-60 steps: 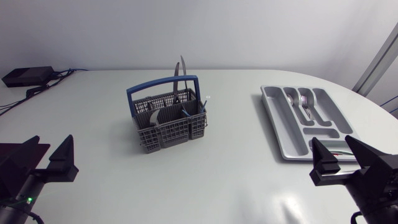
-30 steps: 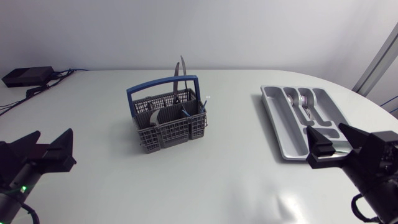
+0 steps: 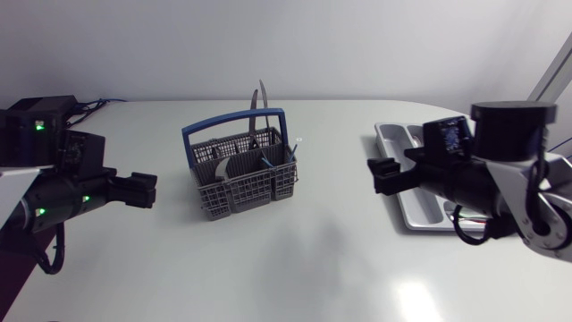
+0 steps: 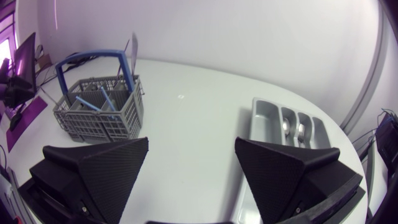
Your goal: Unload the cutlery basket into the drawer organizer.
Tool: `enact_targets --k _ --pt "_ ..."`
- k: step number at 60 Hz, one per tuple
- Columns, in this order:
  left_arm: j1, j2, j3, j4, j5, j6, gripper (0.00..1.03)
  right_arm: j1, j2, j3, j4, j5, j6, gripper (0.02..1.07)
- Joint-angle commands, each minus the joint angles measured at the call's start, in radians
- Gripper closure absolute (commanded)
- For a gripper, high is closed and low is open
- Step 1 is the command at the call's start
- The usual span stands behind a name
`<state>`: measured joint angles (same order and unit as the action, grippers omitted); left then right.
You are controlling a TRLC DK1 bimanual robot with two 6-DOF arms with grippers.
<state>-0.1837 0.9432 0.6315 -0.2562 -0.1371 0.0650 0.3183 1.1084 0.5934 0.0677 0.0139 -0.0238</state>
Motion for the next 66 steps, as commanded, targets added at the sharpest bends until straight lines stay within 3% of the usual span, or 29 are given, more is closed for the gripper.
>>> enact_targets --k 1,7,15,28,38,48,55,63,66 --pt "-0.03 0.058 0.057 -0.025 -0.007 0.061 0.08 0.044 0.088 0.085 -0.063 0.003 -0.03 0.07" --pt "-0.053 0.109 0.073 -0.032 0.008 0.084 0.08 0.079 0.179 0.174 -0.16 -0.017 -0.133 0.07" --pt "-0.057 0.128 0.071 -0.003 0.103 0.124 0.09 0.113 0.283 0.286 -0.252 -0.054 -0.237 0.07" --pt "-0.042 0.121 0.042 0.072 0.289 0.21 0.09 0.12 0.432 0.365 -0.203 -0.203 -0.28 0.1" --pt "-0.023 0.123 0.03 0.09 0.343 0.259 0.09 0.125 0.496 0.421 -0.154 -0.27 -0.281 0.14" --pt "-0.023 0.123 0.004 0.133 0.346 0.277 0.09 0.159 0.587 0.497 -0.101 -0.276 -0.281 0.33" --pt "-0.007 0.121 -0.007 0.156 0.35 0.282 0.09 0.182 0.637 0.52 -0.052 -0.272 -0.28 0.61" --pt "0.0 0.121 -0.026 0.173 0.358 0.289 0.09 0.188 0.68 0.536 -0.031 -0.27 -0.281 0.78" --pt "0.003 0.118 -0.046 0.195 0.369 0.297 0.09 0.192 0.703 0.543 0.0 -0.259 -0.28 0.91"
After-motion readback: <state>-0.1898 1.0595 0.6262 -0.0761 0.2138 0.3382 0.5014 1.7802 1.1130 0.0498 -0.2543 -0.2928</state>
